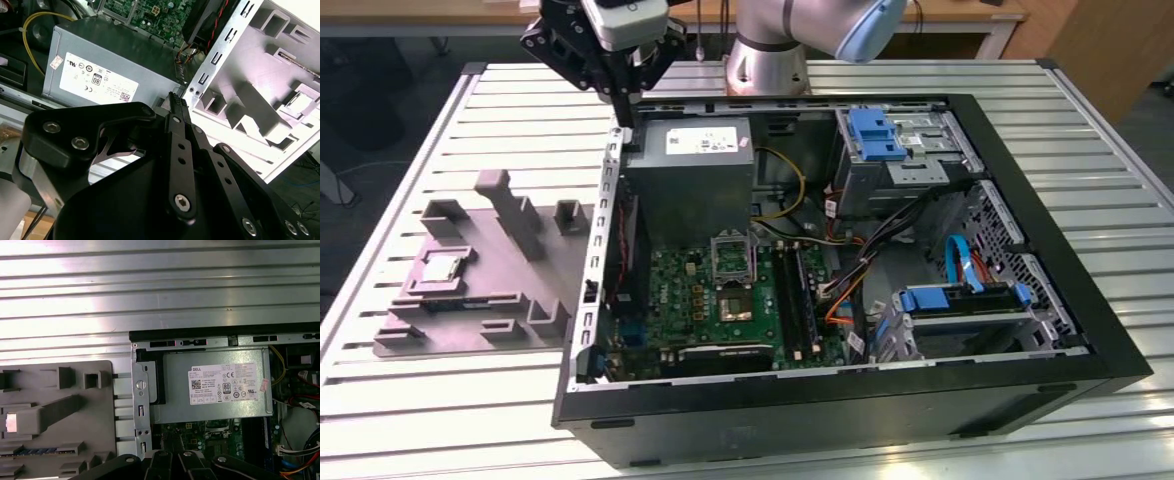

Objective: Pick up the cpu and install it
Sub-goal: 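Reach for the cpu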

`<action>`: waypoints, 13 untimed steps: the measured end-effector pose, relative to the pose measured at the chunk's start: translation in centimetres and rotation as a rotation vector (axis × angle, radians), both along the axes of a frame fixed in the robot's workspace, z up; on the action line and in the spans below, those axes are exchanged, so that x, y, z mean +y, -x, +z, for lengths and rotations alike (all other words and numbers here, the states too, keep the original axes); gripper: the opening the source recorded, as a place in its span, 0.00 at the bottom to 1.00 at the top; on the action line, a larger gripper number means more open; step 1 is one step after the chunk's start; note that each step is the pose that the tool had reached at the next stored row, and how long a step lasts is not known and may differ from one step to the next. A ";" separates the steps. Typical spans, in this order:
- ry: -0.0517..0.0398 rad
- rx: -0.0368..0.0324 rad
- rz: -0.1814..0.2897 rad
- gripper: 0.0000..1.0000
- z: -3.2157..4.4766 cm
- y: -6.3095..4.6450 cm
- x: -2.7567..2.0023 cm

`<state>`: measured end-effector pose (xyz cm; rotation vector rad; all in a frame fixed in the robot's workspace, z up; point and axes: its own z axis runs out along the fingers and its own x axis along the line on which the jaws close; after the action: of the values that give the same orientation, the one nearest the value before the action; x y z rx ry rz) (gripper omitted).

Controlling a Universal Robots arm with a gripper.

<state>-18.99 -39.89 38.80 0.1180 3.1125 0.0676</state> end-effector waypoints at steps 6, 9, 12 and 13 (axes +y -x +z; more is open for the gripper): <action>-0.0001 -0.0001 0.000 0.11 -0.01 0.0 0.00; -0.0002 -0.0002 0.000 0.11 -0.02 0.0 0.00; 0.0000 0.0000 0.000 0.11 -0.01 0.6 0.00; -0.0001 -0.0002 0.000 0.11 -0.02 0.8 -0.01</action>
<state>-19.78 -39.90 38.78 0.1179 3.1124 0.0677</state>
